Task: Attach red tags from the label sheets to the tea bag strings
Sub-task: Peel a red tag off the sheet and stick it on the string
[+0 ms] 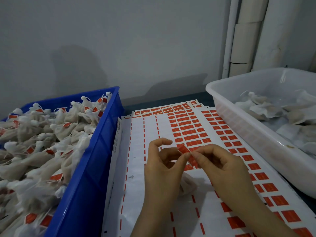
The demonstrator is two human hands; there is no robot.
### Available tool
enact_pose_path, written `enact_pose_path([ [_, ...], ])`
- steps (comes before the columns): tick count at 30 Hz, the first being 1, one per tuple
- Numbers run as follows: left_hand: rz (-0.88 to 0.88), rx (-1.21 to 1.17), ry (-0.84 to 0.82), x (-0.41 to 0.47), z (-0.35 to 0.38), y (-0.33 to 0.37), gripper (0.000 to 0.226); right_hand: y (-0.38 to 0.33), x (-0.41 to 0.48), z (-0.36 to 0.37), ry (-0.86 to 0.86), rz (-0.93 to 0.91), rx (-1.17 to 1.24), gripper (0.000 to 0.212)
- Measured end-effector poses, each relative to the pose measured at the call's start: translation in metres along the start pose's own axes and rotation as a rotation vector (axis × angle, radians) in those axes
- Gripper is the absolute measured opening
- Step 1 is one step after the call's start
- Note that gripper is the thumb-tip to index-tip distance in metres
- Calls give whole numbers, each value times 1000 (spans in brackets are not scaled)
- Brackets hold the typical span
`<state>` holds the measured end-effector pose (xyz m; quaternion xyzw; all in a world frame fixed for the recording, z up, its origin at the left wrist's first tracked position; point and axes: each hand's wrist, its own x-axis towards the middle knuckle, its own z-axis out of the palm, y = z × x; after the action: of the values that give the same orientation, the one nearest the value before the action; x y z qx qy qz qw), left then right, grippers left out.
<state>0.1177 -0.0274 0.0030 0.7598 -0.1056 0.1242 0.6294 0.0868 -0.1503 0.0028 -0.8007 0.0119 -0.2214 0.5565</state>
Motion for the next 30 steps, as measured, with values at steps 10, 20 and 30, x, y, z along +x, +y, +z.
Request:
enact_pose_path([
  [10,160,157,-20,-6,-1,0,31,0,0,0,50,-6,-44,17],
  [20,402,248,16,-7,5,-5,30,1,3,-2,53,119,80,18],
  [30,60,102,-49,-8,4,2,20,-3,-2,0,88,-236,-124,16],
])
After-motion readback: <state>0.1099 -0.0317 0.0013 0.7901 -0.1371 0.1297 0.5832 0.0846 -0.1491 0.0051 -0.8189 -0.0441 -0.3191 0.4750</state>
